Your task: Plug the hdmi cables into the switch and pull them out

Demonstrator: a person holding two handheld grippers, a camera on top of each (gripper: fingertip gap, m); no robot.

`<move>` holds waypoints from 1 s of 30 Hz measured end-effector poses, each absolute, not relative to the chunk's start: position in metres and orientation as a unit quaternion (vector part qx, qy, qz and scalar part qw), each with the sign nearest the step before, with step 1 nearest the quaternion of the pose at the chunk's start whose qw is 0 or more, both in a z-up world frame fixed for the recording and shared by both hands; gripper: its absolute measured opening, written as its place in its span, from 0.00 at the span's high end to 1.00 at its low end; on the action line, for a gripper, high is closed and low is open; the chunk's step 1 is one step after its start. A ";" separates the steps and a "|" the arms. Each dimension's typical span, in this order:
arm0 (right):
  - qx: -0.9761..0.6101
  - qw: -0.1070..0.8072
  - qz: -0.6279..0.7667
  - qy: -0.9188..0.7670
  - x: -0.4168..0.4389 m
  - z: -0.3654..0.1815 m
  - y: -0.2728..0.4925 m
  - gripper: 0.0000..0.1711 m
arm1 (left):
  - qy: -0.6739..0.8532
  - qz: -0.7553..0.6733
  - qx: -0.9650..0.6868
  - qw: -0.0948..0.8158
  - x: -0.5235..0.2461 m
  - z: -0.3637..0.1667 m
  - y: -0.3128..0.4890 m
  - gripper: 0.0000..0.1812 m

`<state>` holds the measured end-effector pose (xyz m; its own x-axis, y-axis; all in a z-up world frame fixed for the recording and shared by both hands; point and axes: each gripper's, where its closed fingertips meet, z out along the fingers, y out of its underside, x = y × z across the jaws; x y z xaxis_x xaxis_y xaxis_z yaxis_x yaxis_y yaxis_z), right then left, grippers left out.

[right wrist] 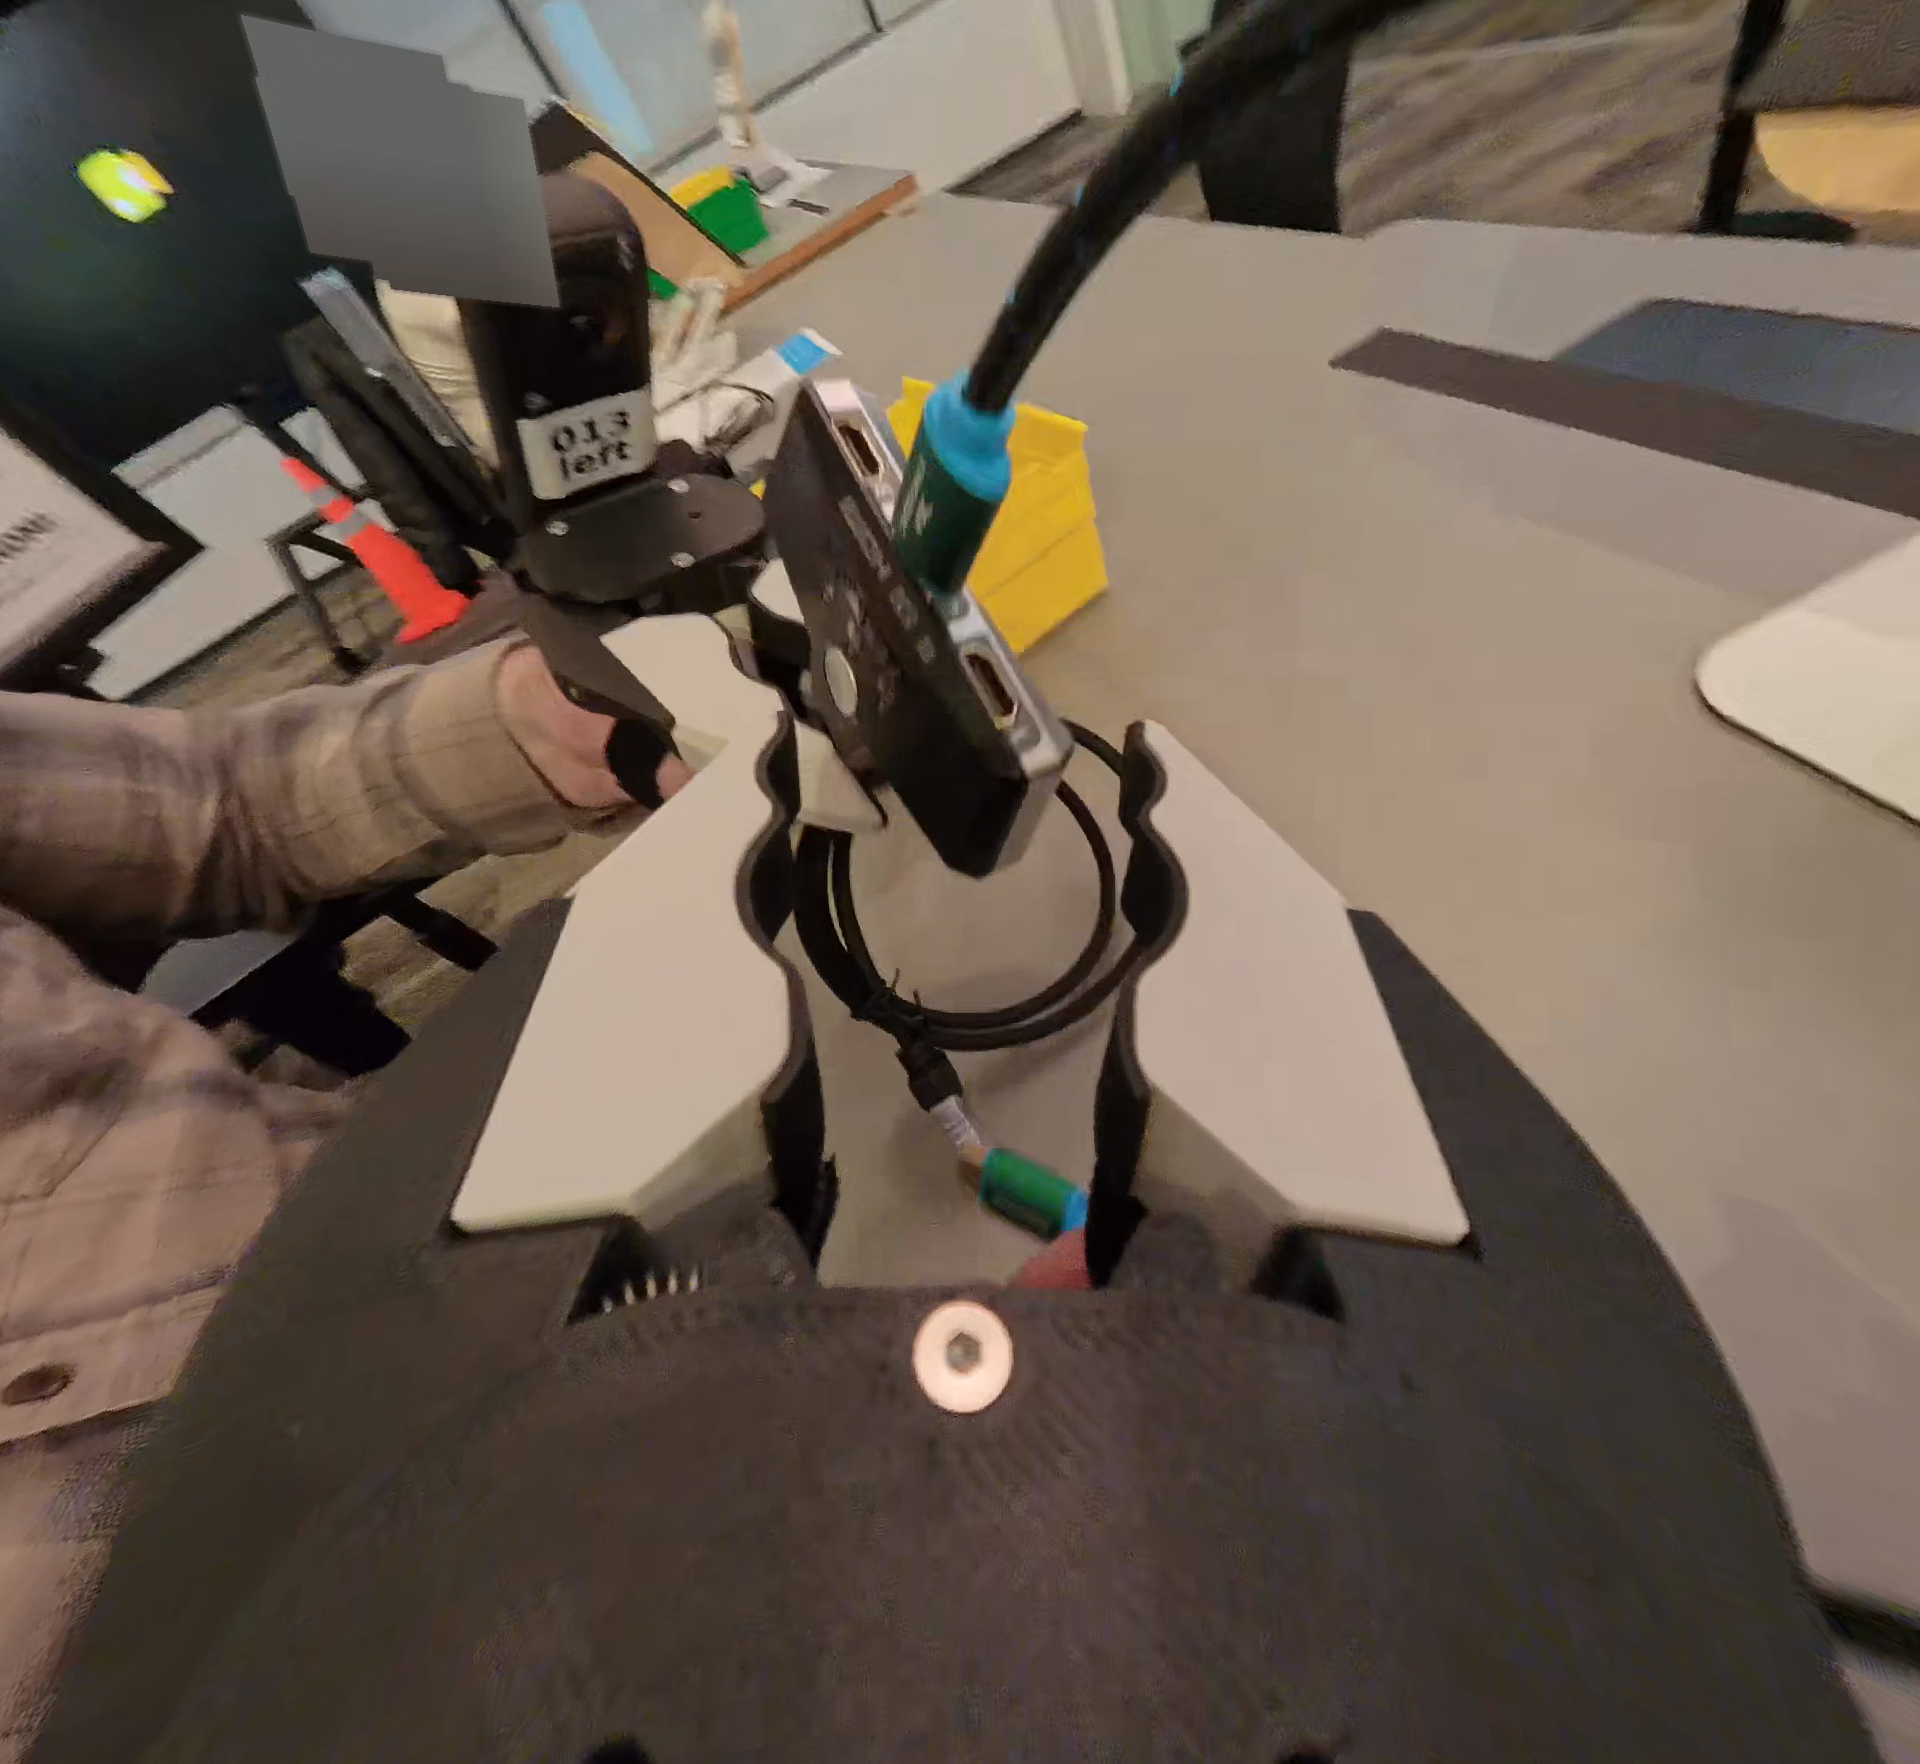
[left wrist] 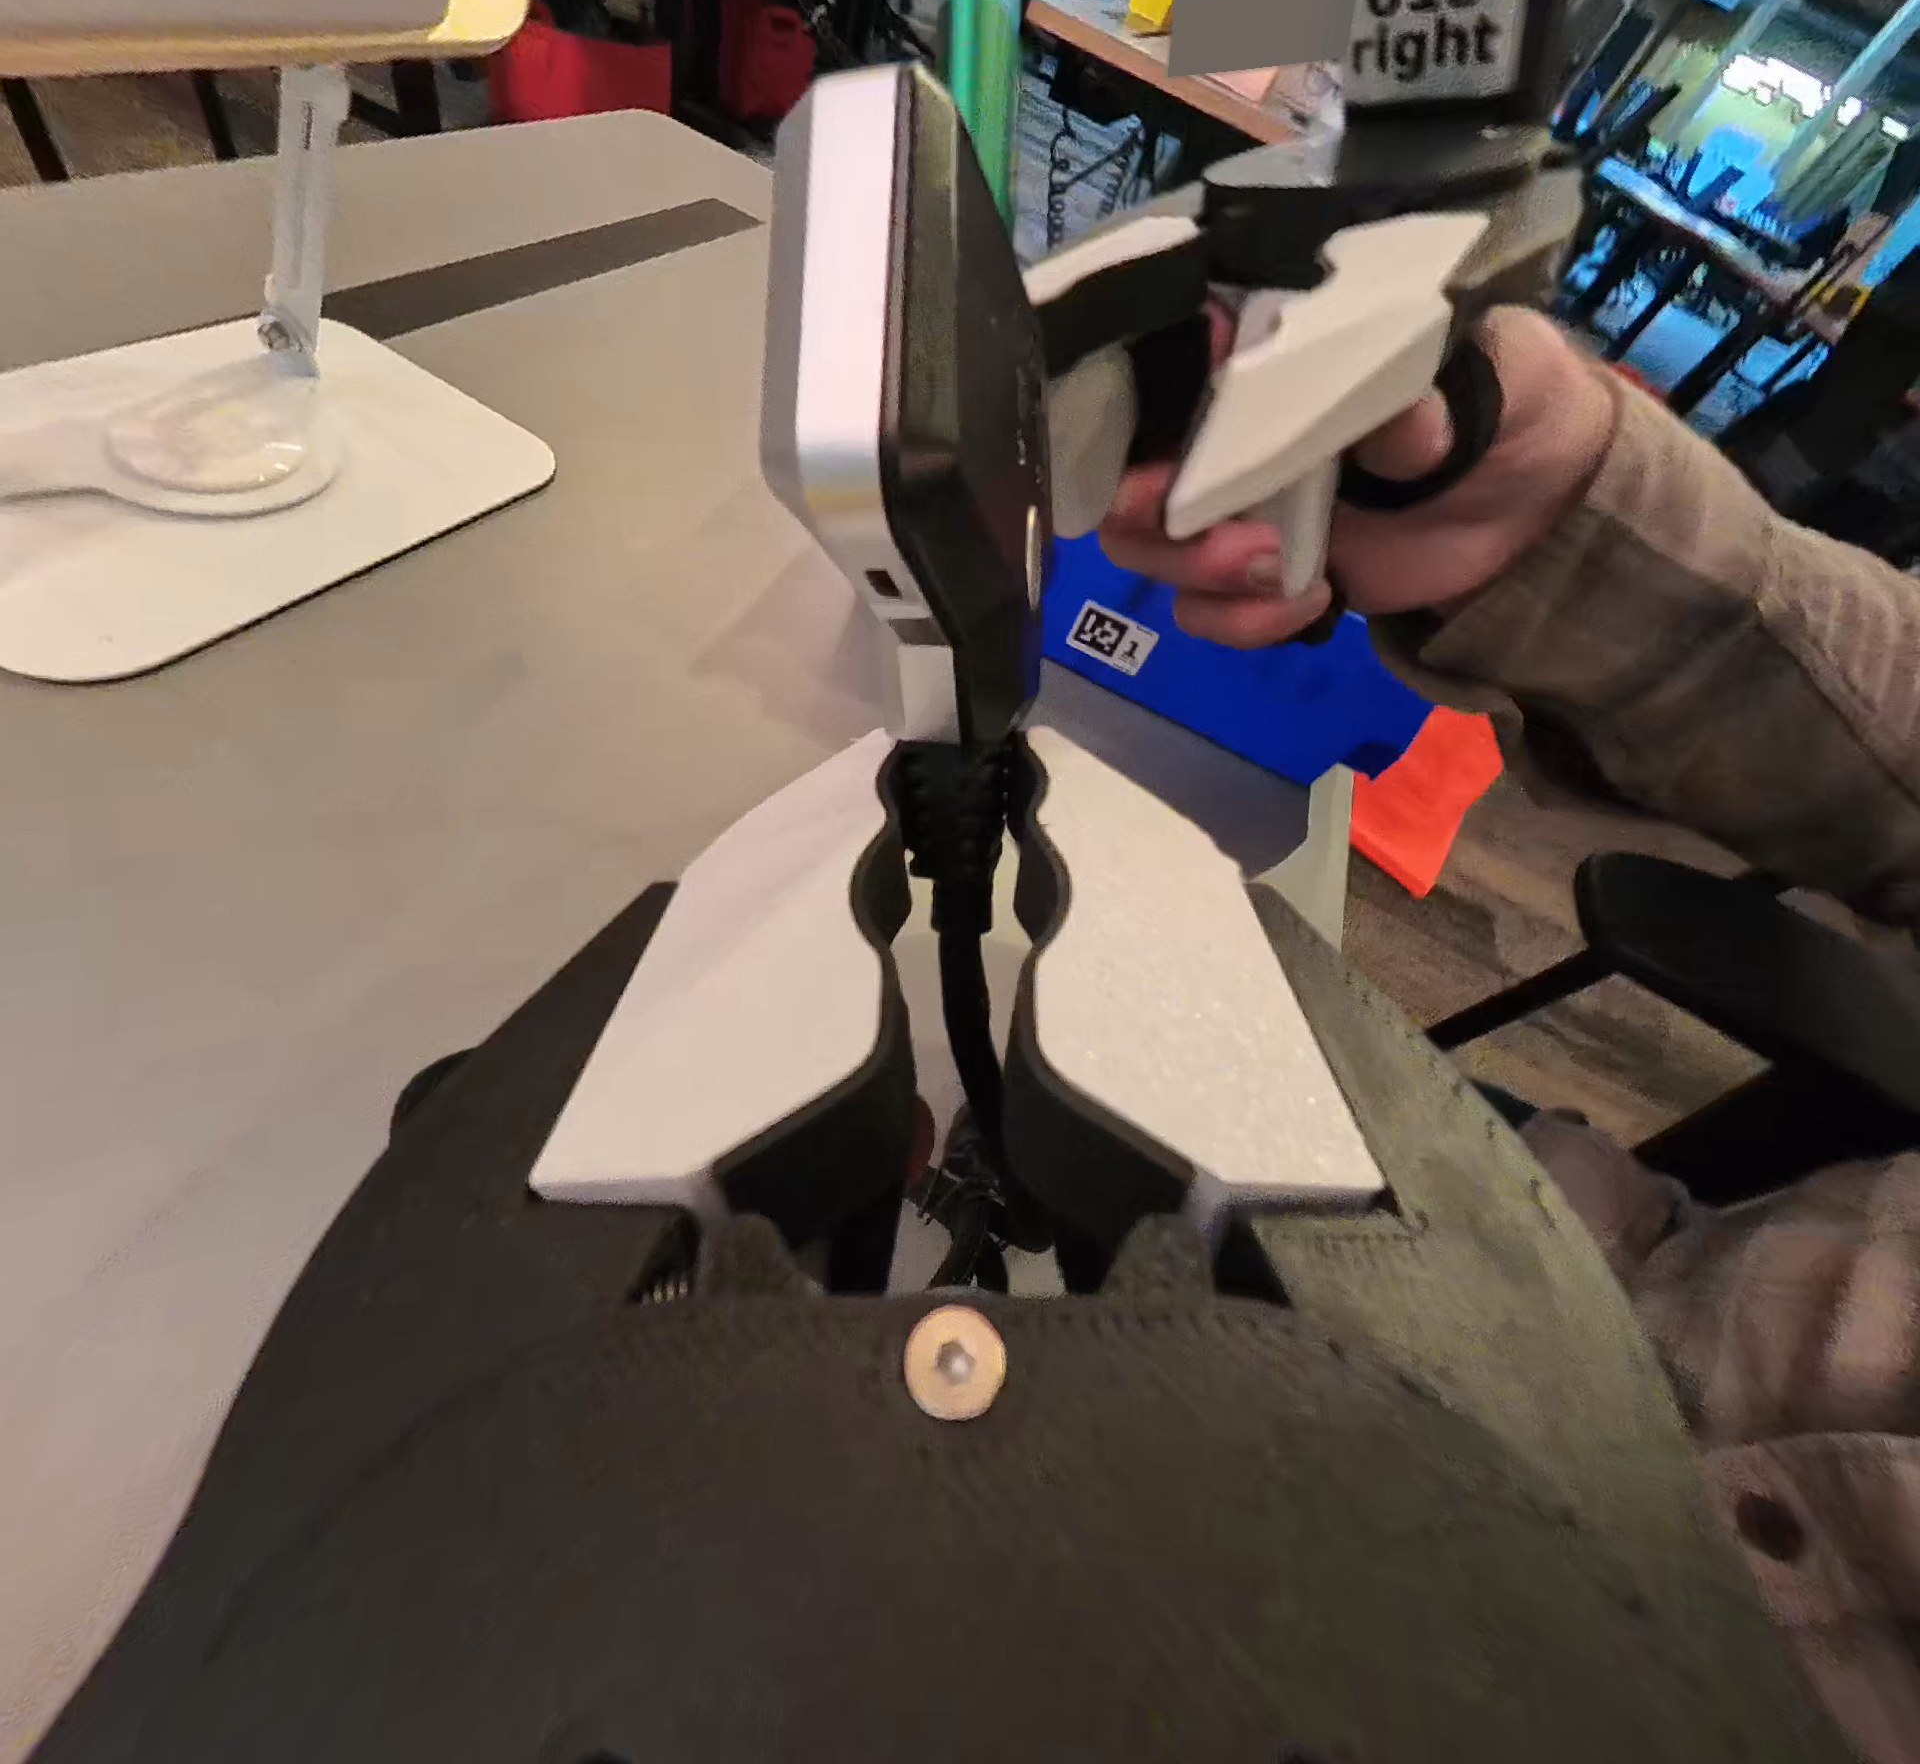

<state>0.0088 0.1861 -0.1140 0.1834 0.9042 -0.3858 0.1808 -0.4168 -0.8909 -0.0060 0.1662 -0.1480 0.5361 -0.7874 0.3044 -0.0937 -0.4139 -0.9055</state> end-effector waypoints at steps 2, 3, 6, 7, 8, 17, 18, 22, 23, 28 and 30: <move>-0.685 0.363 0.491 -0.399 0.009 -0.119 0.184 0.62 | 0.279 -0.398 -0.752 0.446 -0.003 -0.151 0.166 0.92; -0.691 0.362 0.490 -0.389 0.009 -0.121 0.184 0.61 | 0.271 -0.393 -0.755 0.450 -0.002 -0.153 0.167 0.92; -0.724 0.346 0.484 -0.349 0.003 -0.134 0.187 0.52 | 0.245 -0.393 -0.753 0.466 0.006 -0.151 0.168 0.92; -0.727 0.341 0.488 -0.343 -0.002 -0.137 0.183 0.49 | 0.235 -0.393 -0.753 0.473 0.007 -0.150 0.168 0.92; -0.725 0.339 0.493 -0.341 -0.008 -0.139 0.179 0.47 | 0.229 -0.400 -0.750 0.475 0.010 -0.149 0.167 0.92; -0.662 0.326 0.605 -0.297 -0.022 -0.120 0.170 0.81 | 0.199 -0.465 -0.732 0.457 0.023 -0.147 0.158 0.89; -0.660 0.323 0.606 -0.306 -0.022 -0.118 0.169 0.88 | 0.205 -0.450 -0.736 0.462 0.022 -0.147 0.159 0.88; -0.668 0.316 0.569 -0.361 -0.019 -0.116 0.172 0.89 | 0.223 -0.395 -0.734 0.506 0.009 -0.132 0.166 0.79; -0.668 0.301 0.566 -0.378 -0.017 -0.117 0.171 0.89 | 0.228 -0.375 -0.735 0.517 0.003 -0.128 0.169 0.78; -0.672 0.215 0.506 -0.496 -0.008 -0.136 0.161 0.88 | 0.246 -0.334 -0.732 0.541 -0.018 -0.111 0.178 0.74; -0.669 0.186 0.467 -0.547 -0.006 -0.148 0.155 0.88 | 0.266 -0.322 -0.736 0.533 -0.022 -0.110 0.179 0.71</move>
